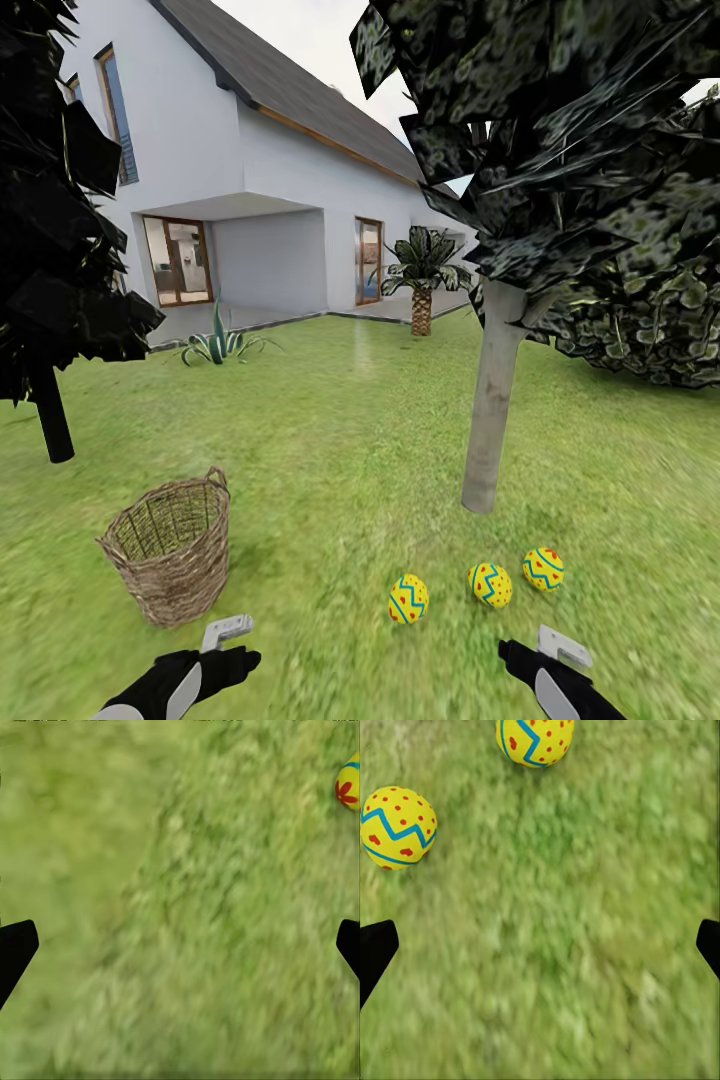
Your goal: Take the three Easter eggs out of the wicker basket on the lawn in the garden, then place them on the lawn next to a single tree (choose any tree) so that all three eggs are next to the same tree and none are left in the basket.
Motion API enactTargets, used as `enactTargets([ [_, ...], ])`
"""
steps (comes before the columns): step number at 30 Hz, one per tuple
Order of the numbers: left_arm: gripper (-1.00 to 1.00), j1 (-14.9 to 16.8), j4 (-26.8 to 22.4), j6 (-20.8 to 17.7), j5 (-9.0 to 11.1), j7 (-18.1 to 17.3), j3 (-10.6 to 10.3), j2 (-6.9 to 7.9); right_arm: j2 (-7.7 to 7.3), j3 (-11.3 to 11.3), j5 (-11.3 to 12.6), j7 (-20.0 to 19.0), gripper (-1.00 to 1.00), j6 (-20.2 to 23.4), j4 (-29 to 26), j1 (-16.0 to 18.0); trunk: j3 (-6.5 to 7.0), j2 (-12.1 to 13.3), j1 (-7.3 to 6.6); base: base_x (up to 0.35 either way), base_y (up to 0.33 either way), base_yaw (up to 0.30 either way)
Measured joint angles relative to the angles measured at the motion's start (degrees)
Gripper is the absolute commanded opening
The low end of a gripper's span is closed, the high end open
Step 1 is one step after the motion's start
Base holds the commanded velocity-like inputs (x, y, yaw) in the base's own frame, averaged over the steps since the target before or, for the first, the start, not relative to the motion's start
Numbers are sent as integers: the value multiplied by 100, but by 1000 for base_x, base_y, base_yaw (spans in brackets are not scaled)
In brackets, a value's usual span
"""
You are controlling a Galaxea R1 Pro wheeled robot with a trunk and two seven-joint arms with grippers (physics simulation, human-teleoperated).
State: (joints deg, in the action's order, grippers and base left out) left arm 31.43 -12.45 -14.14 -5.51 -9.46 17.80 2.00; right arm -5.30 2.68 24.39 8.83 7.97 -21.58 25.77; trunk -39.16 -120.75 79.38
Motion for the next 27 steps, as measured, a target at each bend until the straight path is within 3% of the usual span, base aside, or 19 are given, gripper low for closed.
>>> enactTargets([
  [27, 100, -54, 0, 99, -13, 30, 2, 3, 53, -18, -3, 14, 100, -311, 332, -1, 484, 1083, -593, 0, 0, 0],
])
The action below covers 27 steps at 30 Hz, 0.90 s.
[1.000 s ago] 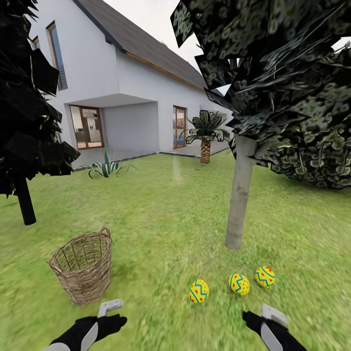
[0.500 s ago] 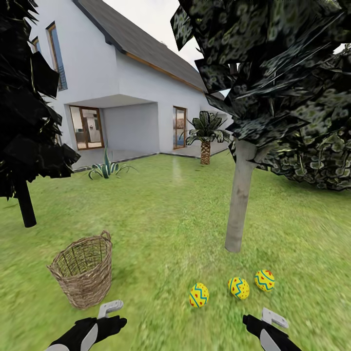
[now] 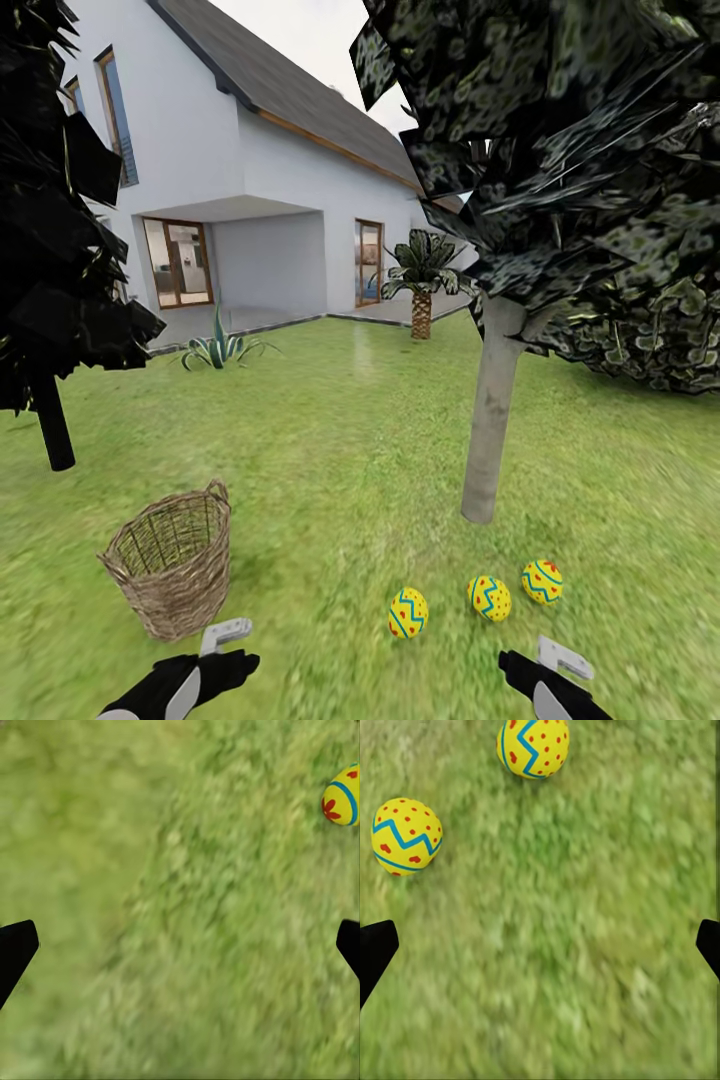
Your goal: Take the three Easter eggs out of the wicker basket on the lawn in the garden, then place them on the lawn next to a single tree (choose any tree) so that all three eggs are next to the same tree and none are left in the basket.
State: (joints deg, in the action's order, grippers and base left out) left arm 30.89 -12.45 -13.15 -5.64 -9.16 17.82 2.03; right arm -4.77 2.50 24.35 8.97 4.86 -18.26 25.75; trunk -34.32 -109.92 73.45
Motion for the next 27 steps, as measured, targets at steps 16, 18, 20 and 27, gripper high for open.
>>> enactTargets([
  [16, 100, -49, 0, 91, 0, 19, 0, 5, 0, -2, 4, 1, 100, -91, 48, 0, 287, 642, -352, 0, 0, 0],
  [18, 100, -49, 0, 91, 0, 19, -1, 3, 0, -2, 4, 1, 100, -91, 48, 0, 323, 722, -395, 0, 0, 0],
  [20, 100, -49, 0, 94, 0, 19, 0, 2, 0, -2, 4, 1, 100, -91, 48, 0, 359, 802, -440, 0, 0, 0],
  [27, 100, -50, 0, 108, 0, 20, -2, 2, 0, -2, 4, 1, 100, -91, 48, 0, 485, 1083, -593, 0, 0, 0],
])
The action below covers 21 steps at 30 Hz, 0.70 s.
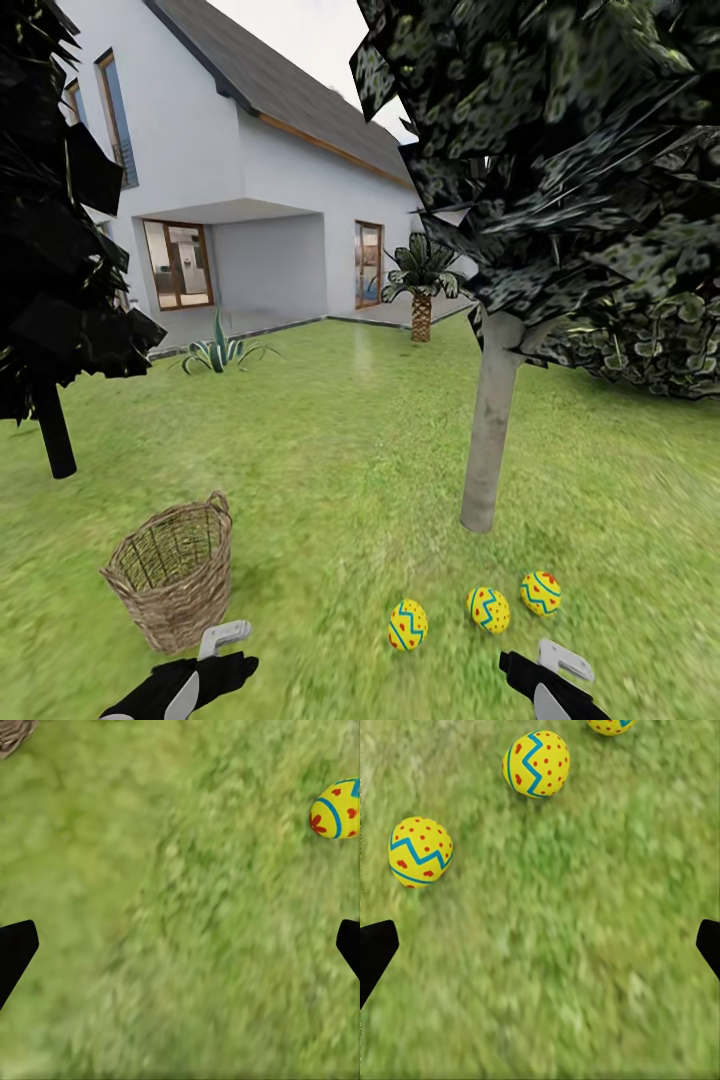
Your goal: Take the three Easter eggs out of the wicker basket on the lawn in the garden, then place them on the lawn next to a single tree (choose any tree) so that all three eggs are next to the same tree and none are left in the basket.
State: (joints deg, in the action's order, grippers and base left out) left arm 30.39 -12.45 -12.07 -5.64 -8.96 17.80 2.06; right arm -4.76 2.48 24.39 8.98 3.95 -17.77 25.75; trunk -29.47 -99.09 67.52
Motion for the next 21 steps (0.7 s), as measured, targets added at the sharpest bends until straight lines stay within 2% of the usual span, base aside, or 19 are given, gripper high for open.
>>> enactTargets([
  [21, 100, -8, 0, 10, 0, 0, 0, -1, 4, 0, 0, 0, 100, -6, 9, 0, 377, 843, -461, 0, 0, 0],
])
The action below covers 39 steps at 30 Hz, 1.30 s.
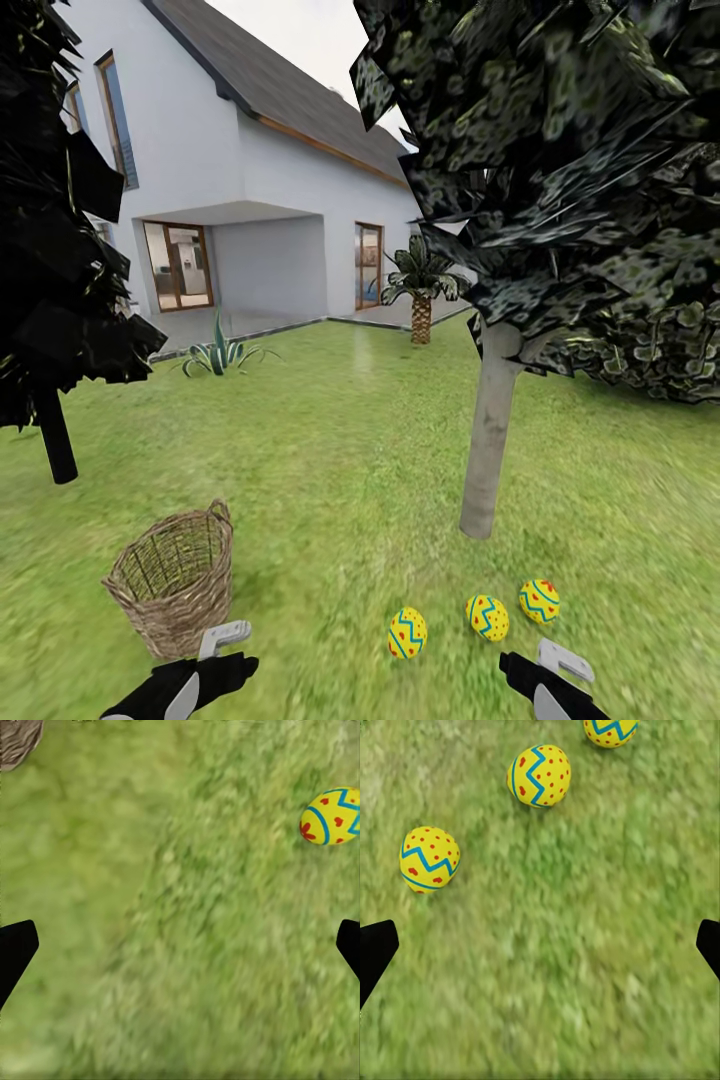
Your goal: Take the three Easter eggs out of the wicker basket on the lawn in the garden, then place them on the lawn next to a single tree (choose any tree) so that all three eggs are next to the same tree and none are left in the basket.
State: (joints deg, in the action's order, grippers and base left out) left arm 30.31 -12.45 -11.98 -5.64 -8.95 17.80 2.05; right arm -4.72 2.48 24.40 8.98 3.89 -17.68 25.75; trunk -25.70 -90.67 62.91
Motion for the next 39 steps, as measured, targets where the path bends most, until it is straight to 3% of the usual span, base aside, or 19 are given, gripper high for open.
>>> enactTargets([
  [39, 100, -19, 0, 0, -8, 7, 0, -19, 5, -20, -7, 0, 100, -4, 35, 0, 701, 1565, -857, 0, 0, 0],
])
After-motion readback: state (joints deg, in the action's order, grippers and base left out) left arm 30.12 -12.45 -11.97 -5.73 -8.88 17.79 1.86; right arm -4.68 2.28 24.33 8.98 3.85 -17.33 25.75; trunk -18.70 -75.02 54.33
